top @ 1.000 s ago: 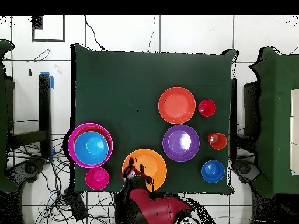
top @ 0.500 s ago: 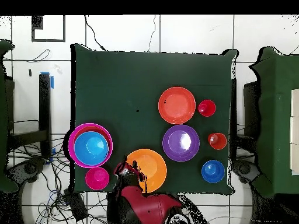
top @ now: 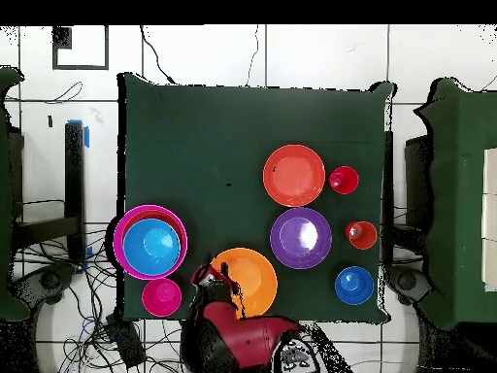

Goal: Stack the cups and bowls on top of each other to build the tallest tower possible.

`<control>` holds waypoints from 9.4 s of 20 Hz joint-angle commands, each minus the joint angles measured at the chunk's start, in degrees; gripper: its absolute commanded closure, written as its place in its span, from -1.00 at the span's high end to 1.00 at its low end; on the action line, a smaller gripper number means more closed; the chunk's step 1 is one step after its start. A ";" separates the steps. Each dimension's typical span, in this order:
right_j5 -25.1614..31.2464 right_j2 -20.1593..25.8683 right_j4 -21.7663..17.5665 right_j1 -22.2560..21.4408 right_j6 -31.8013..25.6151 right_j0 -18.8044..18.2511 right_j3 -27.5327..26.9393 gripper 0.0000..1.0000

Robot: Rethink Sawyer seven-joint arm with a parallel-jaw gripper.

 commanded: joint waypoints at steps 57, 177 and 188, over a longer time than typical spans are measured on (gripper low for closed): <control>15.37 17.23 -1.19 -8.06 6.12 -8.47 -3.13 1.00; 32.81 14.68 -4.83 -17.43 -6.02 -13.91 -6.16 1.00; 29.40 16.95 -8.55 -12.53 -4.92 -16.02 -10.75 1.00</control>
